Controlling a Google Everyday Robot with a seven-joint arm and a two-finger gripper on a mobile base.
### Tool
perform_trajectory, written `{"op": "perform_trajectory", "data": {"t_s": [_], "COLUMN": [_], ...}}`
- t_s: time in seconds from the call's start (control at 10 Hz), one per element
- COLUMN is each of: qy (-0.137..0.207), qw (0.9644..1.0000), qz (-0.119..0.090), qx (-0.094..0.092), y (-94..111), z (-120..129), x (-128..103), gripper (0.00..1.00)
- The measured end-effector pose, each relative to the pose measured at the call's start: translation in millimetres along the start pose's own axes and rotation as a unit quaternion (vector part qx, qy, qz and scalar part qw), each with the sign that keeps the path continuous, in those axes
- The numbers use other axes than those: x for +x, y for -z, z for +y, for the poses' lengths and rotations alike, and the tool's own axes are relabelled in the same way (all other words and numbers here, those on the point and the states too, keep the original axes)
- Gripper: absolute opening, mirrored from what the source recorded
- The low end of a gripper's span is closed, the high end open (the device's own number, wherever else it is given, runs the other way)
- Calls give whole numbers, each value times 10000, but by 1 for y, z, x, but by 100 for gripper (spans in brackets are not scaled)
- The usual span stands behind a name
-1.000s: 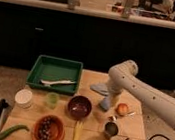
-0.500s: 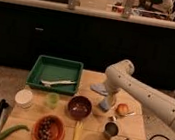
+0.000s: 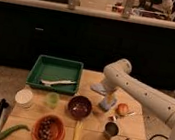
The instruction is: Wipe purple bowl with towel
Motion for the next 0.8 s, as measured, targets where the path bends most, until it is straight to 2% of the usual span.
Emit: {"op": "perform_trajectory", "data": {"t_s": [0.6,0.8], "qy": [330,240], "qw": [9995,9997], "qz": [4,-17], "qx": [17,39], "y": [-7,-7], "z": [-12,-18], "x": [4,3], "gripper": [80,80]}}
